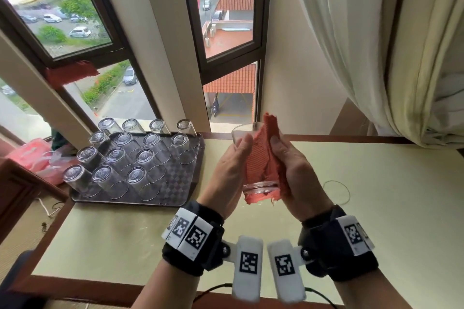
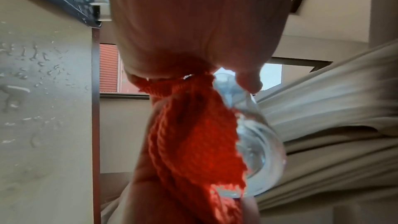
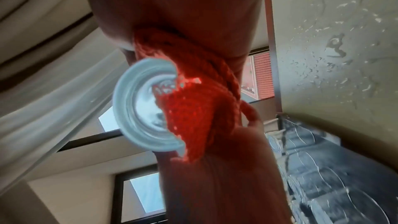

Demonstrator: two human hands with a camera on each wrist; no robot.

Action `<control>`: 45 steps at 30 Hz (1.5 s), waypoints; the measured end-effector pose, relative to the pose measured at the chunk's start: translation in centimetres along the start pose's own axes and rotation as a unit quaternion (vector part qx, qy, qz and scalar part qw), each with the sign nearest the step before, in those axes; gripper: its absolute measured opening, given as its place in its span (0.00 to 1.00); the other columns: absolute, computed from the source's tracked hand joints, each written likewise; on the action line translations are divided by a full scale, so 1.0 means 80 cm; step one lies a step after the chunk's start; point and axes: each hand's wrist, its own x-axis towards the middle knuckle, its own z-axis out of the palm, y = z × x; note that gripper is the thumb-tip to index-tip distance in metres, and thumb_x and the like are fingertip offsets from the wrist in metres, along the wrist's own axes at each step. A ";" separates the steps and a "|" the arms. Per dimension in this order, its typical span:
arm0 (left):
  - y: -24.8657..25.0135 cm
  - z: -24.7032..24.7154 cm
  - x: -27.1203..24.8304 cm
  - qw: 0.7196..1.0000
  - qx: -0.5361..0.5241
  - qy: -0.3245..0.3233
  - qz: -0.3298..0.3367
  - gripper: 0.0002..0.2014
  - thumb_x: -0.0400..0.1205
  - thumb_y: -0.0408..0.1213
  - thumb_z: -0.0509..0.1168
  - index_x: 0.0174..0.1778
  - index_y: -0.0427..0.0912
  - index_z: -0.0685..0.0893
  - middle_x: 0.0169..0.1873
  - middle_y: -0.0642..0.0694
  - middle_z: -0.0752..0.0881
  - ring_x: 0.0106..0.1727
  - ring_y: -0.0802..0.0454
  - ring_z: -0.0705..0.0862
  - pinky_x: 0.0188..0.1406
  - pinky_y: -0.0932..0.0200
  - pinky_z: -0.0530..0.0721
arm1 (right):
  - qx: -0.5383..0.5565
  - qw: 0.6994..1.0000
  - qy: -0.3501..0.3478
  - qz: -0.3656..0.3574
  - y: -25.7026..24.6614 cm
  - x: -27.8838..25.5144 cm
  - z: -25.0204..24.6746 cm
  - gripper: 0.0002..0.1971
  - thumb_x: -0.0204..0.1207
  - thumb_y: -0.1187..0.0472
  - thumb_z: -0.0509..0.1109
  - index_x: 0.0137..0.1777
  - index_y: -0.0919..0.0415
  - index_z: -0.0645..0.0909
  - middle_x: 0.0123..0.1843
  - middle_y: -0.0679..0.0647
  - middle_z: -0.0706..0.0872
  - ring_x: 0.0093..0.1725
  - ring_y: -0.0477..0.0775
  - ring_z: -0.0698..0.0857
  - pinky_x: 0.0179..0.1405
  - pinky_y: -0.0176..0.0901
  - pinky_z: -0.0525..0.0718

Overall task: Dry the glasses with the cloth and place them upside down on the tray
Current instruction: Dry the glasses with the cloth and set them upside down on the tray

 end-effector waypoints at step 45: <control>-0.003 -0.034 -0.005 0.993 0.106 0.004 0.058 0.34 0.53 0.42 0.85 0.56 0.56 0.86 0.54 0.37 0.87 0.48 0.46 0.90 0.40 0.54 0.89 | -0.006 0.983 0.183 -0.021 -0.004 -0.015 -0.021 0.20 0.88 0.47 0.57 0.69 0.56 0.82 0.60 0.62 0.90 0.60 0.66 0.89 0.58 0.66 0.86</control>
